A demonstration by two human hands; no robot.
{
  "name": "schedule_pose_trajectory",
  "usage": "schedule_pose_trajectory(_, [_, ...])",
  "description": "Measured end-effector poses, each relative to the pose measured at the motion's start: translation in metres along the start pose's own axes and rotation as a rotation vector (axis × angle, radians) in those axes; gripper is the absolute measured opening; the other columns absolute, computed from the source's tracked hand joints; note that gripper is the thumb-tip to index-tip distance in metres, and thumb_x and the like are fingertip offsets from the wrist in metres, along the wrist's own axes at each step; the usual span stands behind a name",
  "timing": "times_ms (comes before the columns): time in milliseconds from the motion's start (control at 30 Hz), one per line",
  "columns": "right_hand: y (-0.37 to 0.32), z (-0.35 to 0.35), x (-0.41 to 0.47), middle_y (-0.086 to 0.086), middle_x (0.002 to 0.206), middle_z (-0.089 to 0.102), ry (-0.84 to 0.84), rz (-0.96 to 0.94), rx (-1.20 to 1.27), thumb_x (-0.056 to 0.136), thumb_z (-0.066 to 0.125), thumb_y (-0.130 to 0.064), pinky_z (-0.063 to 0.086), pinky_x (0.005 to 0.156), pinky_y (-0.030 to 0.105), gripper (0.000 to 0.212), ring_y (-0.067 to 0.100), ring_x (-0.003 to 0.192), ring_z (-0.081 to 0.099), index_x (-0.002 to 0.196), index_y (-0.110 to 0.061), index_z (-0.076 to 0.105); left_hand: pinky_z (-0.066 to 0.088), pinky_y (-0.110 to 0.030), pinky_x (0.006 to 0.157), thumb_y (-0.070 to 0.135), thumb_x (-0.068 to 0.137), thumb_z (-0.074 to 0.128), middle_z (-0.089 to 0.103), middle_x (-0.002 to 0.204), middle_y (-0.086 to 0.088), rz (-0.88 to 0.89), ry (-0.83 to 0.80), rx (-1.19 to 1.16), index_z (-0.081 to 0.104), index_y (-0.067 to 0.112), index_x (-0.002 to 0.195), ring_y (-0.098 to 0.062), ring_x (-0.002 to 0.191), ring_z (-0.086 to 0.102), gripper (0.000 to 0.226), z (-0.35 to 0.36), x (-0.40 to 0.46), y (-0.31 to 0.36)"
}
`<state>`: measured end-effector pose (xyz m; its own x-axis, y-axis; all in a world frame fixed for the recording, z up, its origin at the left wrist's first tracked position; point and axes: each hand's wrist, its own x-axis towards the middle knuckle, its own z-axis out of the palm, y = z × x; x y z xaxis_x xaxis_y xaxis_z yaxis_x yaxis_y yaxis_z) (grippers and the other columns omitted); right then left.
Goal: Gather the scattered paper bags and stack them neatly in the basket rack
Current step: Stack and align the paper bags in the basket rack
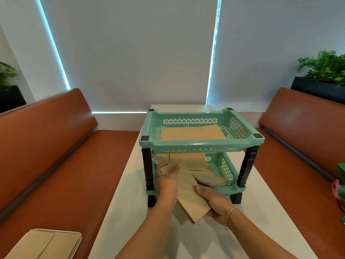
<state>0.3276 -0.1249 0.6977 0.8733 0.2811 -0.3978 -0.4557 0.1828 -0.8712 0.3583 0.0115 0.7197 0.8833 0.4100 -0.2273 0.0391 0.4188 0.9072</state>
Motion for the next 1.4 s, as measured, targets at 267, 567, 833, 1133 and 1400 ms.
schedule_pose_trajectory(267, [0.001, 0.003, 0.012, 0.006, 0.07, 0.06, 0.234, -0.076, -0.03, 0.095, 0.051, -0.023, 0.041, 0.044, 0.025, 0.015, 0.018, 0.058, 0.055, 0.086, -0.013, 0.057, 0.054, -0.048, 0.084, 0.004, 0.08, 0.07, 0.063, 0.115, -0.014, -0.247, -0.147, 0.223, 0.05, 0.013, 0.127, -0.033, 0.099, 0.063, 0.052, 0.009, -0.022, -0.028])
schedule_pose_trajectory(567, [-0.018, 0.011, 0.02, 0.003, 0.077, 0.058, 0.395, -0.167, -0.313, 0.095, 0.051, -0.029, 0.043, 0.044, 0.021, 0.018, 0.014, 0.063, 0.052, 0.095, -0.015, 0.061, 0.056, -0.041, 0.077, 0.012, 0.082, 0.071, 0.062, 0.111, -0.01, -0.316, -0.178, 0.277, 0.046, 0.014, 0.125, -0.027, 0.091, 0.063, 0.05, 0.003, -0.002, -0.016])
schedule_pose_trajectory(833, [-0.057, -0.019, 0.074, 0.011, 0.128, 0.056, 0.606, -0.151, -0.819, 0.089, 0.06, -0.017, 0.039, 0.101, 0.033, 0.047, 0.028, 0.118, 0.052, 0.133, -0.013, 0.045, 0.05, -0.044, 0.095, 0.008, 0.086, 0.063, 0.061, 0.119, -0.012, -0.305, -0.03, 0.303, 0.05, 0.01, 0.128, -0.032, 0.107, 0.06, 0.044, -0.005, 0.027, -0.017])
schedule_pose_trajectory(1133, [-0.079, -0.034, 0.119, 0.018, 0.11, 0.061, 0.606, 0.034, -1.079, 0.09, 0.054, -0.019, 0.047, 0.091, 0.034, 0.033, 0.03, 0.104, 0.058, 0.112, 0.005, 0.058, 0.051, -0.042, 0.089, 0.003, 0.085, 0.061, 0.059, 0.103, -0.01, -0.354, -0.042, 0.248, 0.051, 0.01, 0.115, -0.028, 0.093, 0.059, 0.032, -0.014, 0.041, -0.027])
schedule_pose_trajectory(1400, [-0.068, -0.03, 0.137, 0.017, 0.102, 0.061, 0.614, 0.034, -0.932, 0.076, 0.071, -0.011, 0.046, 0.076, 0.03, 0.026, 0.027, 0.091, 0.056, 0.097, 0.001, 0.061, 0.05, -0.042, 0.094, 0.004, 0.084, 0.062, 0.062, 0.111, -0.012, -0.353, -0.039, 0.284, 0.054, 0.007, 0.118, -0.03, 0.101, 0.06, 0.035, -0.017, 0.045, -0.034])
